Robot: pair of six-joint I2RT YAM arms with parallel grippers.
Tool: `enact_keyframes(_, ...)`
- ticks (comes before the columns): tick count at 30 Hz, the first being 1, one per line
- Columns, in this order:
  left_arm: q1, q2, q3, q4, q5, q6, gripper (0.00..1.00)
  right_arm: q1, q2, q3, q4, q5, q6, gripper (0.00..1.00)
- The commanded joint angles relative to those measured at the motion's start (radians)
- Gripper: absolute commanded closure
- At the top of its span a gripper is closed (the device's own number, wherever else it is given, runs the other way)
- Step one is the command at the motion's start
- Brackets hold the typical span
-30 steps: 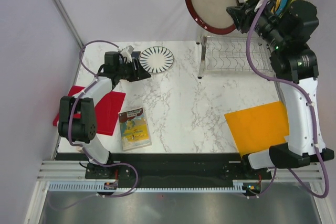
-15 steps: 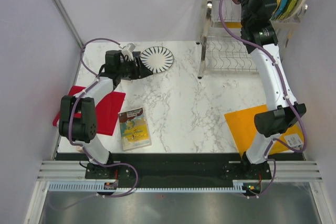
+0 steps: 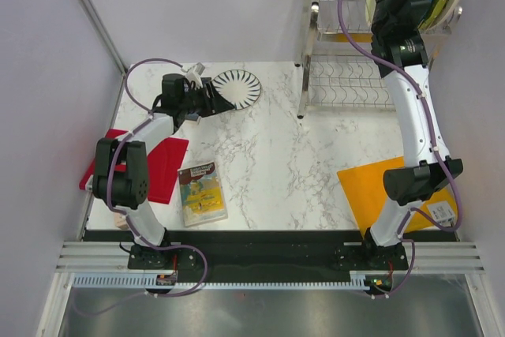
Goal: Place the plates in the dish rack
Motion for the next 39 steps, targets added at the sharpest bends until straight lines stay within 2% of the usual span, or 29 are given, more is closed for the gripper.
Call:
enact_keyframes(1,-0.003,0.022,0.052,0.043,0.035,-0.053,0.45,-0.005,-0.024,0.058,0.092,0.033,-0.018,1.0)
enact_keyframes(13,0.0,0.052,0.048,0.043,0.028,-0.036,0.45,-0.01,-0.004,0.017,0.027,0.032,-0.01,1.0)
enact_keyframes(24,0.0,0.05,0.003,0.055,0.011,-0.062,0.45,-0.013,0.074,0.069,-0.022,0.085,-0.022,1.0)
enact_keyframes(33,0.0,0.062,0.022,0.055,0.008,-0.065,0.44,-0.019,0.116,0.072,-0.032,0.154,0.039,1.0)
enact_keyframes(39,0.0,0.07,0.028,0.058,0.008,-0.075,0.44,-0.022,0.172,0.109,-0.032,0.141,0.045,1.0)
